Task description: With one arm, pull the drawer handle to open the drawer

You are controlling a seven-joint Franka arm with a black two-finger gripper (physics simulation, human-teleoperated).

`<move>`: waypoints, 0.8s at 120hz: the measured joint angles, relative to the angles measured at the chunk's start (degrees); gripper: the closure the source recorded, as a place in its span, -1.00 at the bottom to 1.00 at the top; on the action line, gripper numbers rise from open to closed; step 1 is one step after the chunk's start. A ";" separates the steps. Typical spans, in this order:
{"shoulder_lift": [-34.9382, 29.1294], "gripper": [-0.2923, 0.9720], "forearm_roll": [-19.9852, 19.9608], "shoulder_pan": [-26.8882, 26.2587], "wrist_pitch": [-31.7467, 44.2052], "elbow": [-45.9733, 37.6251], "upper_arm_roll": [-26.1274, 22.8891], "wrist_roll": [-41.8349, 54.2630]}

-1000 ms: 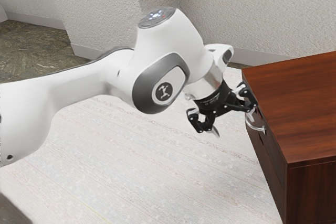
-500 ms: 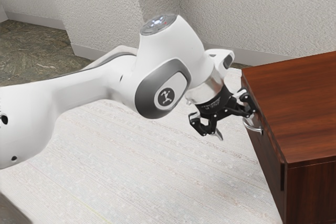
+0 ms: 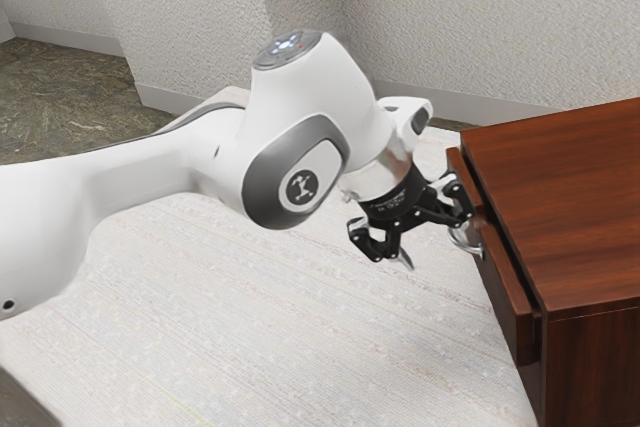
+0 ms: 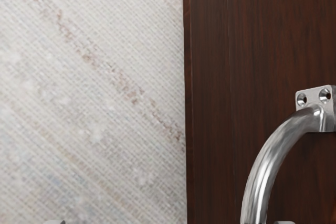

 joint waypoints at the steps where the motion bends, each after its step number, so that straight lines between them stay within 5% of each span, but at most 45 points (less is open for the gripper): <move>1: -0.06 -0.23 0.01 0.00 0.00 -0.03 0.00 0.00; 96: -5.85 -0.13 0.82 1.83 0.00 -6.42 -0.11 -0.83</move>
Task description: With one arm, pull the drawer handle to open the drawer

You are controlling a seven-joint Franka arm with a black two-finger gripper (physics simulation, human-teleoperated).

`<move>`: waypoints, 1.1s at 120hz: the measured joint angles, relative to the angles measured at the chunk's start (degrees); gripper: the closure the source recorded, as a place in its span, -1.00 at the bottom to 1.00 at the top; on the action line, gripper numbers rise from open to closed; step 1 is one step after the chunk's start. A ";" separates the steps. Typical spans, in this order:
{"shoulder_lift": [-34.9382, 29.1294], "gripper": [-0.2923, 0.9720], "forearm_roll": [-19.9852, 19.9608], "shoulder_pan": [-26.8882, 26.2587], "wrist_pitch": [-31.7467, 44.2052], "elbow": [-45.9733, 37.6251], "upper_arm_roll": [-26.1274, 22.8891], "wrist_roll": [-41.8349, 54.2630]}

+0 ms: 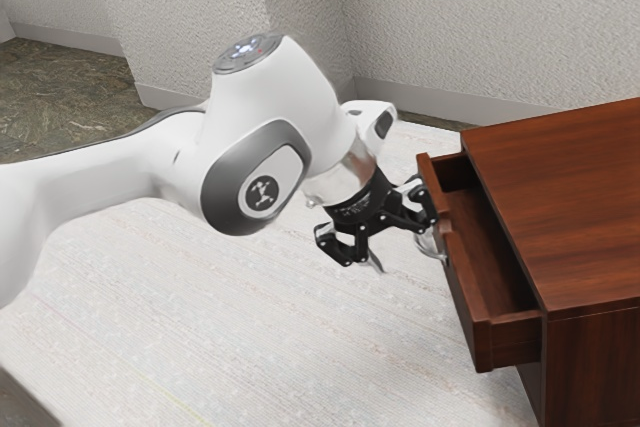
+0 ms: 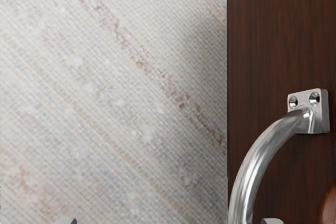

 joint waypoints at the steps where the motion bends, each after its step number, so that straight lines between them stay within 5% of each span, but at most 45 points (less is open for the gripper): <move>1: -0.04 -0.13 0.00 0.01 0.00 -0.04 0.01 -0.01; 132: -3.70 -0.12 1.21 3.62 -0.01 -4.72 0.29 -0.25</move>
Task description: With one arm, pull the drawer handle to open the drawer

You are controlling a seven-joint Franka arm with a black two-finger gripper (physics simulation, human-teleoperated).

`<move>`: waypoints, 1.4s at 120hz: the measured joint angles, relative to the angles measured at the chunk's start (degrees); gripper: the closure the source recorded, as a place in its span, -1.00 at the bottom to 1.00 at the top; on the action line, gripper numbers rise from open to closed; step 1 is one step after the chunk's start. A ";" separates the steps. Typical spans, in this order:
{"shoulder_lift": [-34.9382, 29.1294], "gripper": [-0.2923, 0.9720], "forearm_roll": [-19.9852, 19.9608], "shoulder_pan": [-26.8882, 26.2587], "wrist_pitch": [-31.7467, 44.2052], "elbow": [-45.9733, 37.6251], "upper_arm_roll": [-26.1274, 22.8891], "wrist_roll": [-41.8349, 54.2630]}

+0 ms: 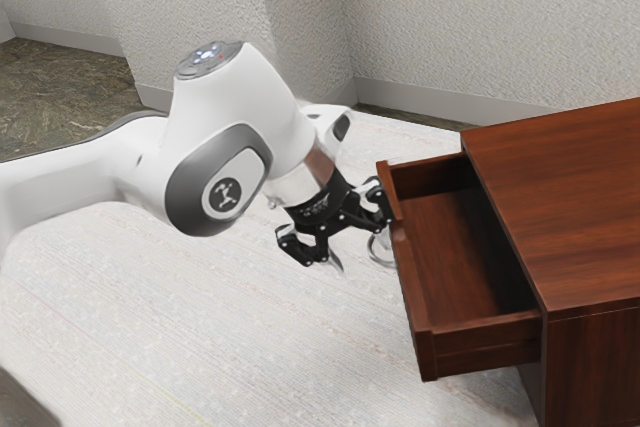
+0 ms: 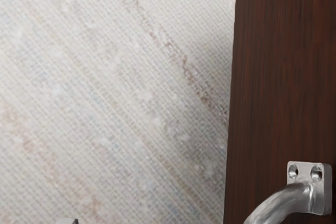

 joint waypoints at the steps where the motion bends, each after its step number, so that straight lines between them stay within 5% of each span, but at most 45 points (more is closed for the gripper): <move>1: -0.06 -0.12 0.01 0.05 0.00 -0.05 0.01 0.00; 168: -9.03 -0.12 0.15 4.61 0.11 -9.85 -0.21 -0.01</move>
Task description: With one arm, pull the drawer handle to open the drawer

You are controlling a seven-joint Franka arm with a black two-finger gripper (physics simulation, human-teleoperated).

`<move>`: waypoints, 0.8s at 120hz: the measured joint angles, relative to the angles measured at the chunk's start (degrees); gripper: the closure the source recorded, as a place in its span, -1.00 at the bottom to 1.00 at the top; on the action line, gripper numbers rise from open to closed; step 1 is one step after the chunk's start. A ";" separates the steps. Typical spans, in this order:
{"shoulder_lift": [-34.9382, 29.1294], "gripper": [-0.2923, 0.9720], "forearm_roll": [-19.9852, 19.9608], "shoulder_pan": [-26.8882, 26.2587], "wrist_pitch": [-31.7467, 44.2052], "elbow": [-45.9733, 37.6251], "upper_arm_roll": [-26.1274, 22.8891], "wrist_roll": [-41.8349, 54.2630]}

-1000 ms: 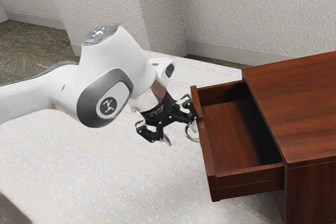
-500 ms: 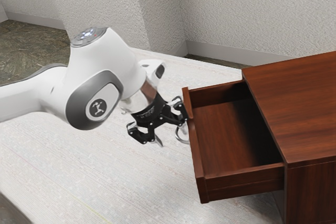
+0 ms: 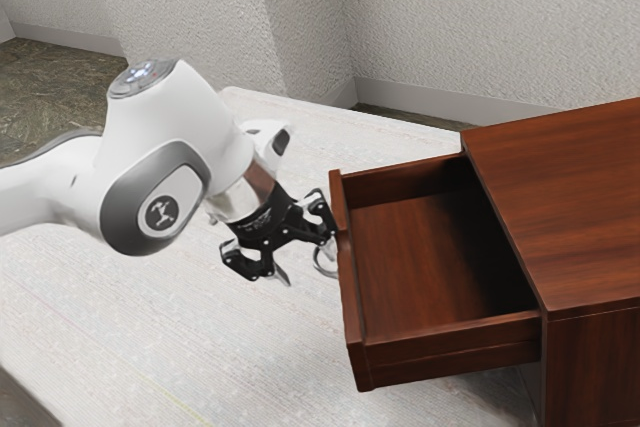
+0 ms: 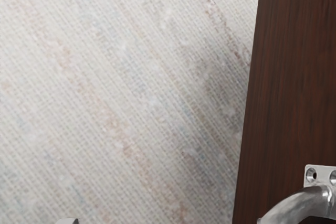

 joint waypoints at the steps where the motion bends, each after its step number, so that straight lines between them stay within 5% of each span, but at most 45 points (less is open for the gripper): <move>1: -0.04 -0.12 -0.01 0.03 0.00 -0.06 0.00 0.00; 96: -5.28 -0.14 0.33 -0.47 0.00 -3.40 0.08 -0.24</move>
